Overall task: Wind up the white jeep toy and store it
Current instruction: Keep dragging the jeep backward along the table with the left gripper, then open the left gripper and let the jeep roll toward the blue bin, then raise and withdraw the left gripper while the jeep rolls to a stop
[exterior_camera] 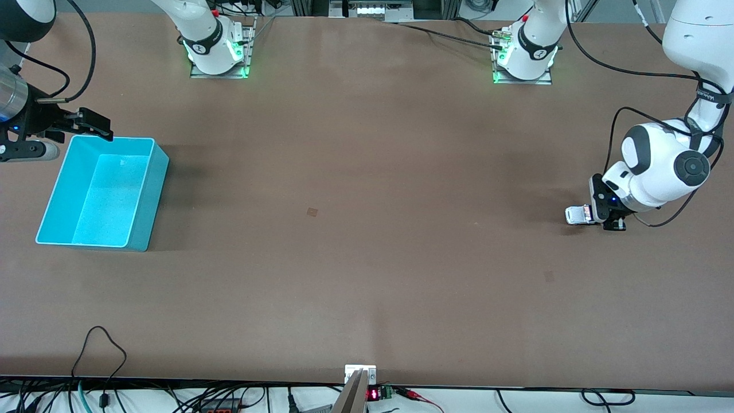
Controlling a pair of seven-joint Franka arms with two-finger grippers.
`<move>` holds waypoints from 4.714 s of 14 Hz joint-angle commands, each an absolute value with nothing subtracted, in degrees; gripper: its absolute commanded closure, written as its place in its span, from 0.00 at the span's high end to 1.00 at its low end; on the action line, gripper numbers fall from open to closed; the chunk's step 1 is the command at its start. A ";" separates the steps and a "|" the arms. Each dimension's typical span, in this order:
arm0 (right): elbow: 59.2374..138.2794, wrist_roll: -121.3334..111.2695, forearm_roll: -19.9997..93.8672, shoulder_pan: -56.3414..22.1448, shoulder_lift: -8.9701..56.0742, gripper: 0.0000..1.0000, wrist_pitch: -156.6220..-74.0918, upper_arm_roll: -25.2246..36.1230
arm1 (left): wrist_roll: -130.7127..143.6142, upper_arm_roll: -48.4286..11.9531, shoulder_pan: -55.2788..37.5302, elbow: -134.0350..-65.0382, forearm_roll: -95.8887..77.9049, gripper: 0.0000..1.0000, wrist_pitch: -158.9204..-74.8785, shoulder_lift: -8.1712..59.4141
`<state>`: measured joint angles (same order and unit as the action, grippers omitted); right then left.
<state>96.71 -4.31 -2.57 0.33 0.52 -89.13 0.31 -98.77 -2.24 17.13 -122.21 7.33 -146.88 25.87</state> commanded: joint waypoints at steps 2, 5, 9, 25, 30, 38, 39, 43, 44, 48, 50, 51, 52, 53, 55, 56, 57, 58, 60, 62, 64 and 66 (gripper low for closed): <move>96.50 -3.96 -2.72 0.09 0.26 1.00 -89.12 0.26 | -102.30 -2.72 20.21 -117.78 8.79 0.23 -149.06 33.48; 96.50 -3.87 -2.72 0.09 0.26 1.00 -89.12 0.26 | -103.79 -2.72 21.70 -117.07 8.79 0.23 -149.15 34.45; 96.50 -3.87 -2.72 0.09 0.26 1.00 -89.12 0.18 | -105.81 -2.72 23.46 -115.67 8.79 0.22 -149.15 35.51; 96.50 -3.87 -2.72 0.09 0.26 1.00 -89.12 0.18 | -107.05 -14.50 28.56 -113.73 7.73 1.00 -134.65 21.01; 96.50 -3.87 -2.64 0.09 0.26 1.00 -89.12 0.18 | -107.05 -15.02 28.48 -113.47 7.65 1.00 -134.65 19.69; 96.50 -3.87 -2.64 0.17 0.53 1.00 -88.77 0.26 | -106.96 -17.84 27.86 -112.59 6.42 1.00 -134.65 19.51; 96.50 -3.87 -2.64 0.18 0.53 1.00 -88.68 0.26 | -106.88 -17.93 27.86 -112.59 6.42 1.00 -134.65 19.51; 96.50 -3.87 -2.64 0.18 0.53 1.00 -88.59 0.26 | -107.05 -19.07 27.69 -112.06 6.42 1.00 -134.74 19.51; 96.59 -3.87 -2.64 0.18 0.53 1.00 -88.59 0.26 | -107.14 -19.07 27.60 -112.06 6.42 1.00 -134.74 19.51; 96.50 -3.87 -2.55 0.26 0.61 1.00 -88.59 0.26 | -107.49 -19.34 26.72 -112.15 6.50 1.00 -134.74 19.51; 96.50 -3.96 -2.55 0.26 0.62 1.00 -88.59 0.26 | -107.49 -19.34 26.72 -112.15 6.50 1.00 -134.74 19.51; 96.59 -4.13 -2.64 0.26 0.62 1.00 -88.59 0.26 | -107.40 -19.34 26.72 -112.15 6.50 1.00 -134.65 19.42; 96.59 -4.22 -2.55 0.26 0.62 1.00 -88.59 0.26 | -107.40 -19.34 26.72 -112.06 6.42 1.00 -134.65 19.16; 96.59 -4.22 -2.55 0.26 0.70 1.00 -88.59 0.26 | -107.32 -19.34 26.72 -112.06 6.42 1.00 -134.65 18.38; 96.59 -4.39 -2.64 0.26 1.05 1.00 -88.59 0.26 | -106.96 -19.34 26.28 -112.06 6.33 1.00 -134.39 17.76; 96.59 -4.48 -2.64 0.26 1.05 1.00 -88.59 0.26 | -106.88 -19.34 25.67 -112.06 5.46 1.00 -134.21 17.58; 96.59 -4.57 -2.64 0.26 1.05 1.00 -88.51 0.26 | -106.88 -19.34 25.49 -112.06 4.23 1.00 -134.21 17.58; 96.59 -4.57 -2.55 0.26 1.05 1.00 -88.59 0.26 | -106.79 -19.34 25.40 -111.89 3.26 1.00 -133.95 17.32; 96.59 -4.57 -2.64 0.26 1.05 1.00 -88.51 0.26 | -106.44 -19.34 24.35 -111.71 1.50 1.00 -133.16 17.23; 96.59 -4.57 -2.64 0.26 1.05 1.00 -88.51 0.26 | -103.99 -19.34 23.30 -111.18 0.88 1.00 -132.02 17.05; 96.59 -4.57 -2.64 0.26 1.14 1.00 -88.51 0.26 | -98.64 -19.34 21.63 -111.09 0.88 1.00 -130.44 16.79; 96.59 -4.66 -2.55 0.26 1.14 1.00 -88.51 0.26 | -92.67 -19.25 19.44 -111.01 0.88 1.00 -129.73 16.61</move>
<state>96.70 -4.35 -2.56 0.32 1.20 -88.97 0.26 -97.50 -19.61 21.53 -111.50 1.80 -131.65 17.60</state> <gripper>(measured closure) 0.000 0.000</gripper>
